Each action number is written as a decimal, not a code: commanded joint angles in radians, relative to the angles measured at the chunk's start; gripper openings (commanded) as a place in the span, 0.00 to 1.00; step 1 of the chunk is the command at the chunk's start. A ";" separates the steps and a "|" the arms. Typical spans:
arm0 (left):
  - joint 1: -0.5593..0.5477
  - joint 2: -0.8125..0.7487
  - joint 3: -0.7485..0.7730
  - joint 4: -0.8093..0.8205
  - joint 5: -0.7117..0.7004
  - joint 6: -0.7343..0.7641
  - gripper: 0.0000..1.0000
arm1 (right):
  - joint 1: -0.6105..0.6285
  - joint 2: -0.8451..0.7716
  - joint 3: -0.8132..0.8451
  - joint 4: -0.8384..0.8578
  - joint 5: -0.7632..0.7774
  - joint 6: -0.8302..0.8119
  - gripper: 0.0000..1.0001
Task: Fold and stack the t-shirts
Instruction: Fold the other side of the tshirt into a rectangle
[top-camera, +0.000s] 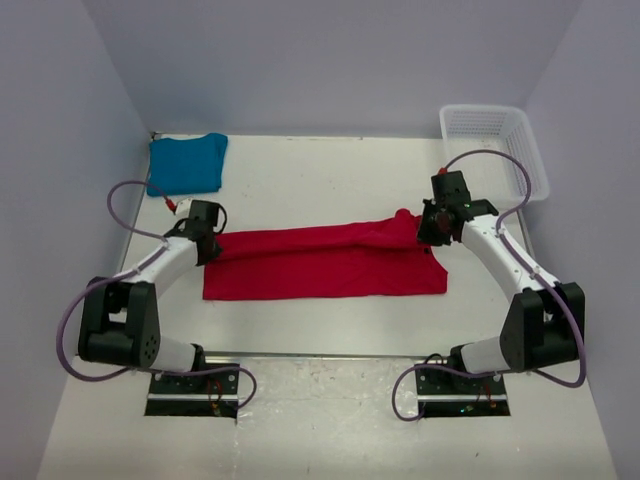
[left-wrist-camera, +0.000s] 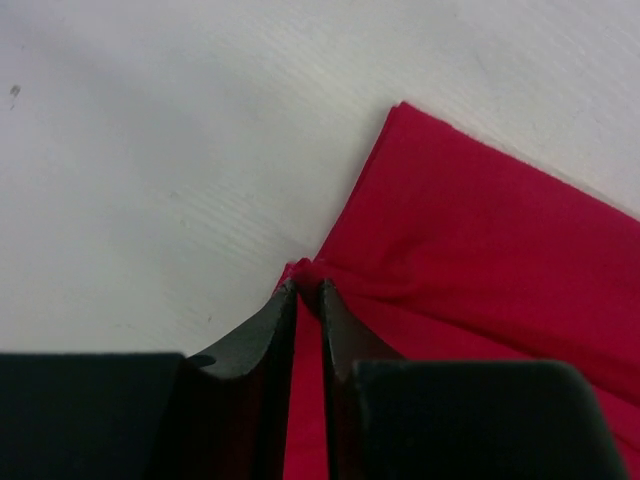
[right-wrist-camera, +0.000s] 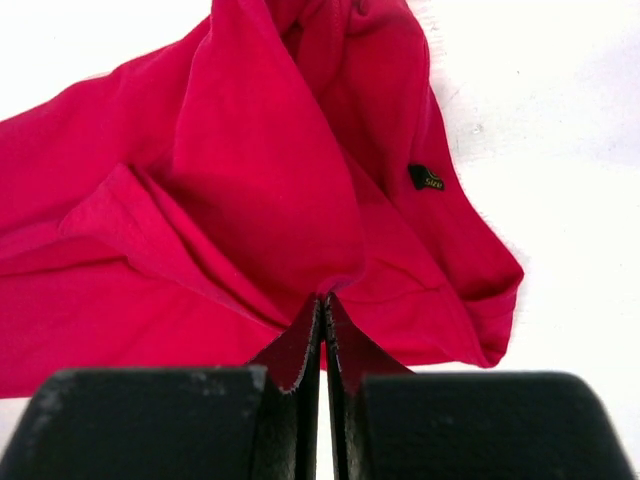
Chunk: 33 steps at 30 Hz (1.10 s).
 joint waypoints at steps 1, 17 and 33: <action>-0.010 -0.139 -0.067 0.039 -0.068 -0.092 0.16 | 0.005 -0.068 -0.033 0.037 0.032 0.026 0.00; -0.087 -0.273 -0.029 0.028 -0.051 -0.100 0.63 | 0.019 -0.077 -0.124 0.071 0.040 0.038 0.00; -0.124 -0.067 0.040 0.087 0.032 -0.010 0.00 | 0.138 -0.222 -0.253 0.038 0.112 0.158 0.49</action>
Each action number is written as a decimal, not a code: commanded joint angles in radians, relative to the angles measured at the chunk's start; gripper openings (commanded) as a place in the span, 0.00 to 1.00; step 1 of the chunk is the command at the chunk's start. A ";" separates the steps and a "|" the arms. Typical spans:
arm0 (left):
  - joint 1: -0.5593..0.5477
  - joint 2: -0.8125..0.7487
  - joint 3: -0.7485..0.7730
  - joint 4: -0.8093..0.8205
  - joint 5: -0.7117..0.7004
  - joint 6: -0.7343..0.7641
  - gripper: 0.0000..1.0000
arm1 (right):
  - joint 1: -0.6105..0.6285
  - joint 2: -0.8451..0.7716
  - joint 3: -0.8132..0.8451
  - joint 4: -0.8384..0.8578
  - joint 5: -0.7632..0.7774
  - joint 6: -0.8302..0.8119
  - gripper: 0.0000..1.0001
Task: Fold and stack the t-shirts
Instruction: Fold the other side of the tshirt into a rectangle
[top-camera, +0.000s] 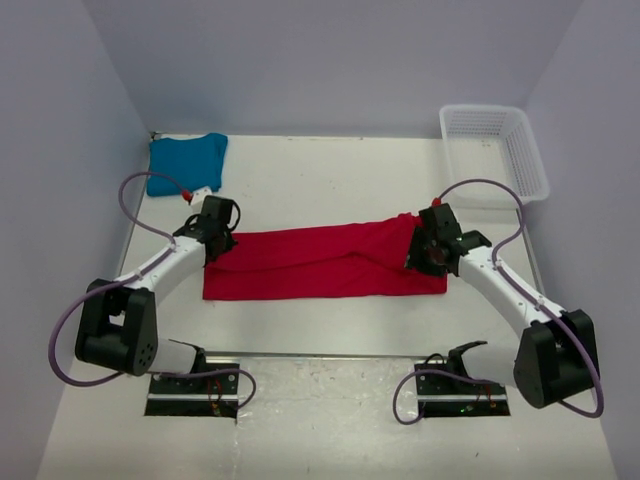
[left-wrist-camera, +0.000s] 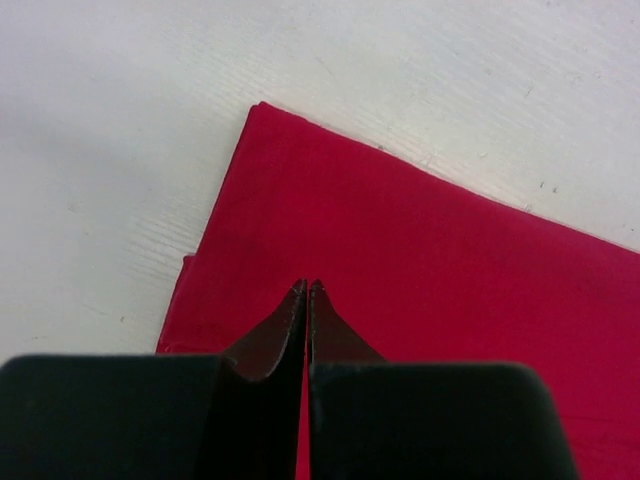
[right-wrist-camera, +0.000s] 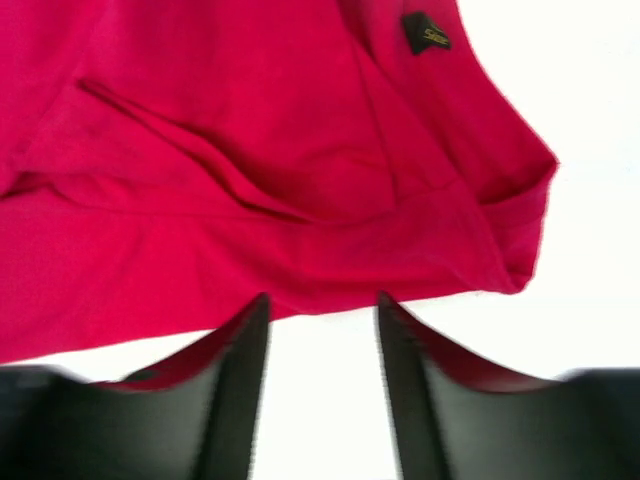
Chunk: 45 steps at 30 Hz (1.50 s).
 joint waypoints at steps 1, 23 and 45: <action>-0.008 0.015 0.047 0.050 0.013 0.034 0.00 | 0.038 -0.048 0.025 -0.002 0.070 0.034 0.53; -0.060 0.177 0.135 0.068 0.072 0.110 0.00 | 0.104 0.479 0.451 0.050 -0.155 -0.161 0.42; -0.061 0.248 0.159 0.086 0.085 0.144 0.00 | 0.146 0.665 0.549 0.042 -0.137 -0.154 0.07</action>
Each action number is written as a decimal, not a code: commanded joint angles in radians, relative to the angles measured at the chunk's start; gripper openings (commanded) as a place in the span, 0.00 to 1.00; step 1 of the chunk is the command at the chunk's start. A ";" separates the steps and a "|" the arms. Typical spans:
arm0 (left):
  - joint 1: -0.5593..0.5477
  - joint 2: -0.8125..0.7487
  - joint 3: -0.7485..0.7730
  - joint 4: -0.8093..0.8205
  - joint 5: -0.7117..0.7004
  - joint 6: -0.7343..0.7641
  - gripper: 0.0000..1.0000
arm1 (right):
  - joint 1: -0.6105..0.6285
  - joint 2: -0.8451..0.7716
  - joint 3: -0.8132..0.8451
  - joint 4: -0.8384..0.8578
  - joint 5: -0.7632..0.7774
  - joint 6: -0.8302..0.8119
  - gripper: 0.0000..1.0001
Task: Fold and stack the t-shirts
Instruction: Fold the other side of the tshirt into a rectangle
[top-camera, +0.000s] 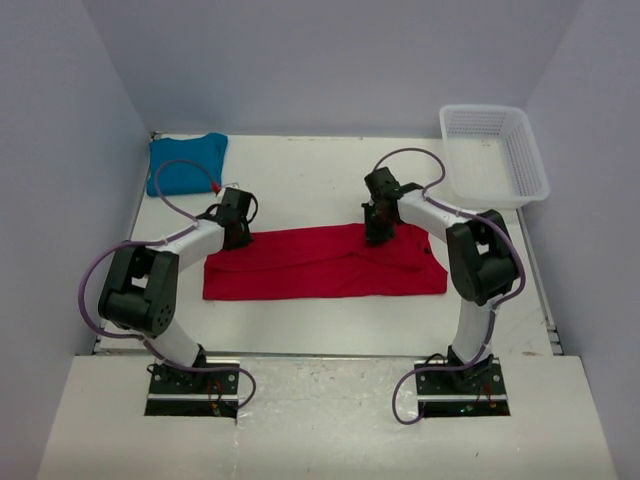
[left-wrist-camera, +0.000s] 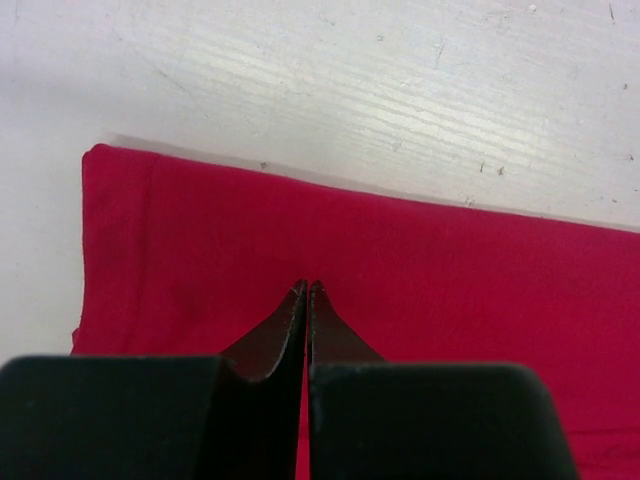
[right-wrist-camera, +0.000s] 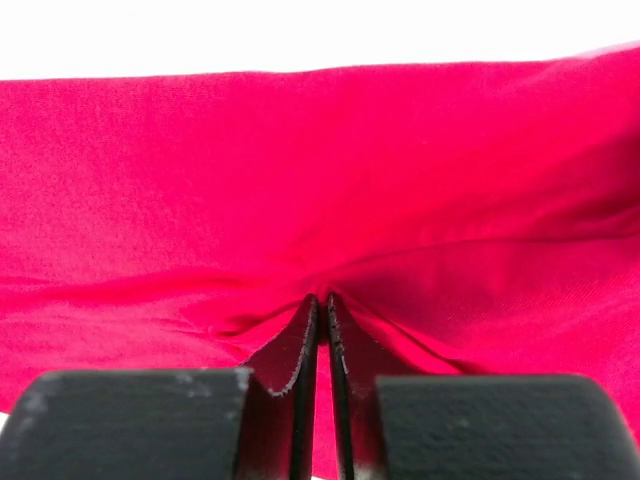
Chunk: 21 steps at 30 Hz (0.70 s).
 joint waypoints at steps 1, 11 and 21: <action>-0.007 0.011 0.039 0.033 -0.008 0.021 0.00 | 0.016 -0.006 0.034 -0.003 0.030 0.002 0.05; -0.010 0.025 0.015 0.053 0.004 0.022 0.00 | 0.085 -0.080 -0.030 -0.020 0.119 0.036 0.01; -0.012 0.036 0.002 0.070 0.020 0.042 0.00 | 0.301 -0.463 -0.377 0.052 0.164 0.243 0.17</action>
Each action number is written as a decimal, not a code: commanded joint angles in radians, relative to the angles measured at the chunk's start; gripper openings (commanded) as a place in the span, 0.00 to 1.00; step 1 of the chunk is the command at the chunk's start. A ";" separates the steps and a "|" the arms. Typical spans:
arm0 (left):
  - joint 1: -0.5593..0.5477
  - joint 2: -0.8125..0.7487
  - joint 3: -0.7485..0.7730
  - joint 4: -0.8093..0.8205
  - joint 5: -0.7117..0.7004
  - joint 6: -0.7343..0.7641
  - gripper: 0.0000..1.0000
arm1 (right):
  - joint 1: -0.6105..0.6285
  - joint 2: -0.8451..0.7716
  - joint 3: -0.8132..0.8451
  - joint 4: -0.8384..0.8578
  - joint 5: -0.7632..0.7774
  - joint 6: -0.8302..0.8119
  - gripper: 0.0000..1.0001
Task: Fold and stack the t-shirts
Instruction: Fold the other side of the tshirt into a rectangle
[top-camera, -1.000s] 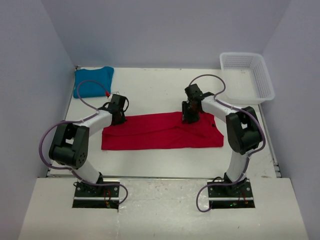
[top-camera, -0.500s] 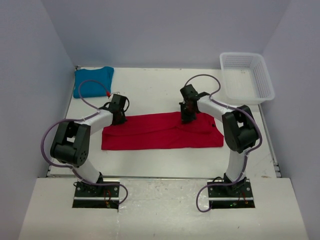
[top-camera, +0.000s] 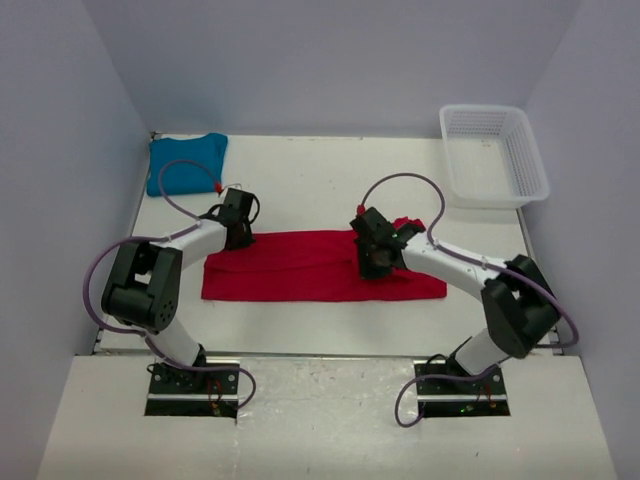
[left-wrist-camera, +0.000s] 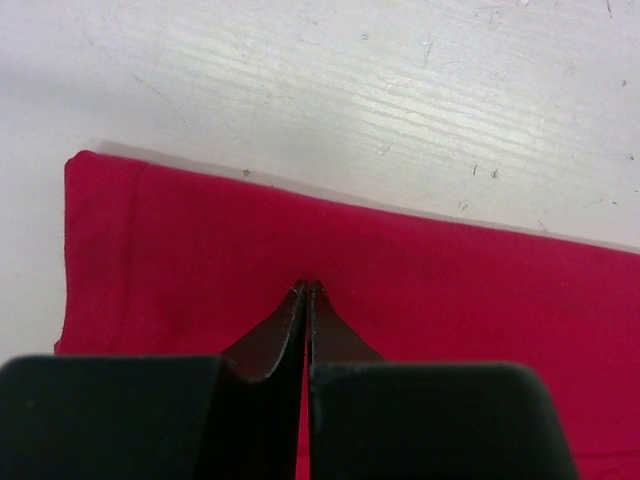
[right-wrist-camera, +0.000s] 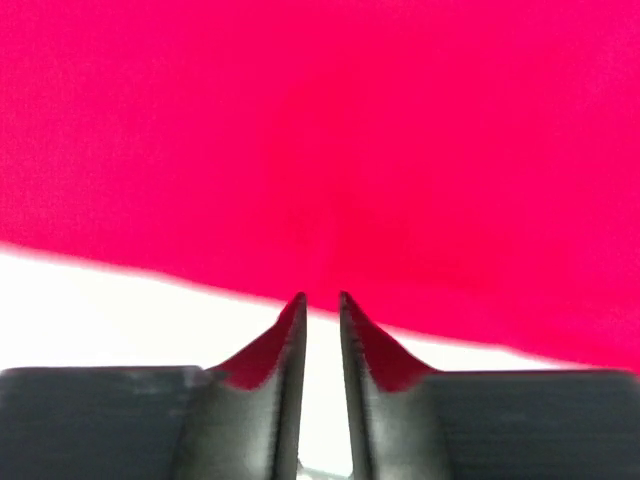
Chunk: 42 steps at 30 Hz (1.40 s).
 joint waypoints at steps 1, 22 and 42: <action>-0.008 0.013 0.000 0.044 0.014 0.037 0.00 | 0.083 -0.155 -0.112 0.052 -0.011 0.120 0.23; -0.244 0.296 0.427 0.223 0.727 0.177 0.00 | -0.168 -0.233 0.083 -0.129 0.171 -0.005 0.01; -0.287 0.459 0.534 0.125 0.612 0.154 0.00 | -0.413 0.411 0.627 -0.191 -0.002 -0.185 0.41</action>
